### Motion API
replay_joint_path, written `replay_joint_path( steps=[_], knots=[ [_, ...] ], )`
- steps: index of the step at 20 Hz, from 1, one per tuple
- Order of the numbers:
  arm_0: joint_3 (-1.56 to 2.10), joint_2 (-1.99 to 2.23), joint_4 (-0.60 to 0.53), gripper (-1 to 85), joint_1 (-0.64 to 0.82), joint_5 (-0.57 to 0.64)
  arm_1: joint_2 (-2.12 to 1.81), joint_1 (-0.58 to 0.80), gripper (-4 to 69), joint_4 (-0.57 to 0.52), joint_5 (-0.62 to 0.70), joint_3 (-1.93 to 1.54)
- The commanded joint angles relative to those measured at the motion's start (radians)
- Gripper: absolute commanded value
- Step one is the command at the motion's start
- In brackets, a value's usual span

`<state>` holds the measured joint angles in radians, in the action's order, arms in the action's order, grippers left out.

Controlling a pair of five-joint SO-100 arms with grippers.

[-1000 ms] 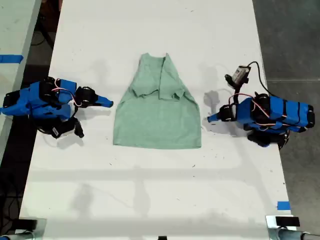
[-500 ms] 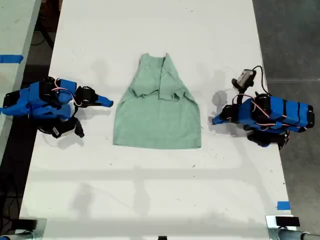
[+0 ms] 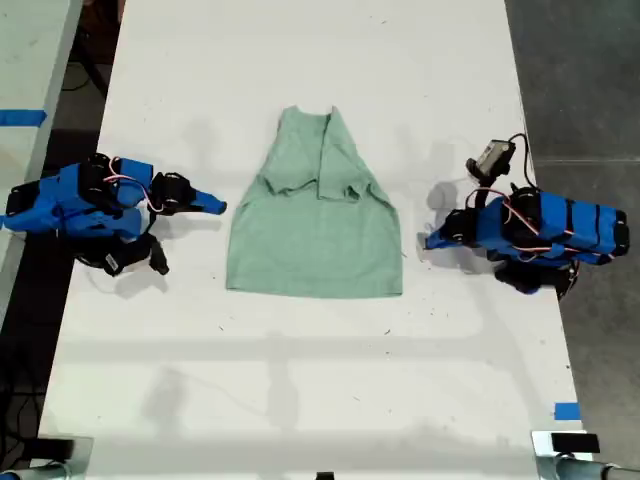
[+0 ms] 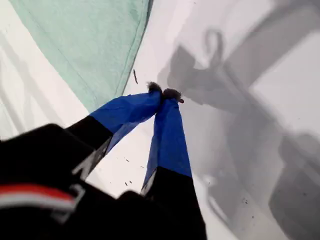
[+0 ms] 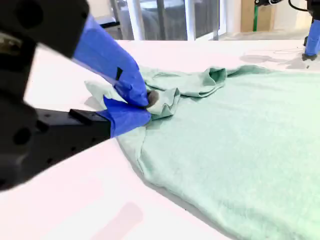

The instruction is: Fold t shirt

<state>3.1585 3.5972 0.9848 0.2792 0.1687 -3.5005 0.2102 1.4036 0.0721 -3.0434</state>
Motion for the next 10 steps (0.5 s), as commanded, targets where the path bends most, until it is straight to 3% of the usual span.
replay_joint_path(
  steps=[1,10],
  knots=[
    [0.003,0.008,0.002,0.0,0.006,-0.018,-0.009,0.003,1.2,0.006,-0.012,-0.015],
    [0.003,0.008,0.002,0.0,0.005,-0.02,-0.009,0.0,1.2,0.008,-0.026,-0.015]
  ],
)
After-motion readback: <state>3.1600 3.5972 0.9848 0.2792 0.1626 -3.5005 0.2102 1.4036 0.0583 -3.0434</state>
